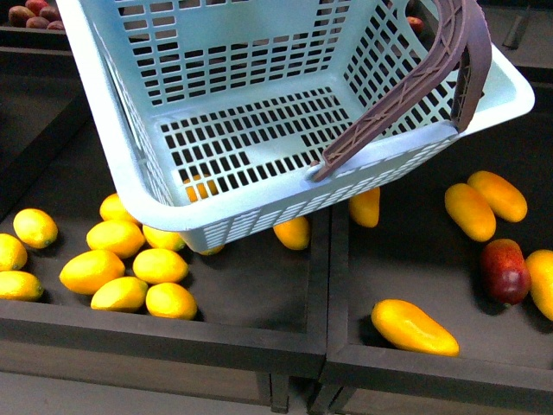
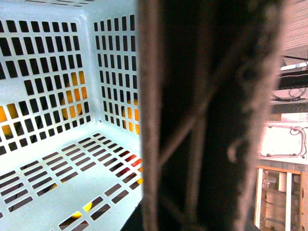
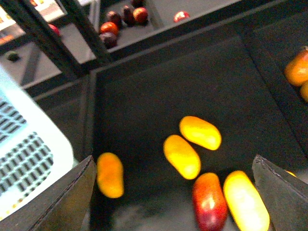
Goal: Pick mango and avocado into basket
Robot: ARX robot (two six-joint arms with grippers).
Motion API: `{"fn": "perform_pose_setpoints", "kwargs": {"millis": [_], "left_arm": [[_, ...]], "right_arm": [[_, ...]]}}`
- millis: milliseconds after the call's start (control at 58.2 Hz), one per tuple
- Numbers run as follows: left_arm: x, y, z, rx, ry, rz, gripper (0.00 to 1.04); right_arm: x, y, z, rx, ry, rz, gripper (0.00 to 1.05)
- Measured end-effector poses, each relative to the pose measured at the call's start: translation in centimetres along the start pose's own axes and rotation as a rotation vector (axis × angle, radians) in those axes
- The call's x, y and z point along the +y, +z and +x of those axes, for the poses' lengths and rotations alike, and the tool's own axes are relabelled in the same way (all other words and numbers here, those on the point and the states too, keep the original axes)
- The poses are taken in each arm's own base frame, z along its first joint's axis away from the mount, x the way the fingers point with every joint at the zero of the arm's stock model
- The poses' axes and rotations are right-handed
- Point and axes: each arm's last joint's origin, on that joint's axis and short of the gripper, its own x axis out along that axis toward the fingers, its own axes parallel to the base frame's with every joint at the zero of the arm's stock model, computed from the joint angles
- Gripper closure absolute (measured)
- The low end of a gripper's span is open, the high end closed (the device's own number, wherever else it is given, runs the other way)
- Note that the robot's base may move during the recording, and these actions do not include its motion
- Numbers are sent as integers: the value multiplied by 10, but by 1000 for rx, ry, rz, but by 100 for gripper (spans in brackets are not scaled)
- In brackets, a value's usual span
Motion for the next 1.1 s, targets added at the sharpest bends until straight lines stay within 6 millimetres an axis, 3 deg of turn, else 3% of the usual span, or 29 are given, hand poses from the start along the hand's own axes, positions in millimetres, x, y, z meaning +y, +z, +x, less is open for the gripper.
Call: {"fn": "perform_pose_setpoints", "kwargs": {"millis": [17, 172, 430, 825, 1100], "left_arm": [[0, 0, 0, 0, 0, 0, 99], [0, 0, 0, 2, -1, -1, 99], [0, 0, 0, 2, -1, -1, 99], [0, 0, 0, 1, -1, 0, 99], [0, 0, 0, 2, -1, 0, 99]], "right_arm": [[-5, -2, 14, 25, -14, -7, 8], [-31, -22, 68, 144, -77, -10, 8], [-64, -47, 126, 281, -118, -119, 8], [-99, -87, 172, 419, -122, -242, 8], [-115, -117, 183, 502, -114, -286, 8]]}}
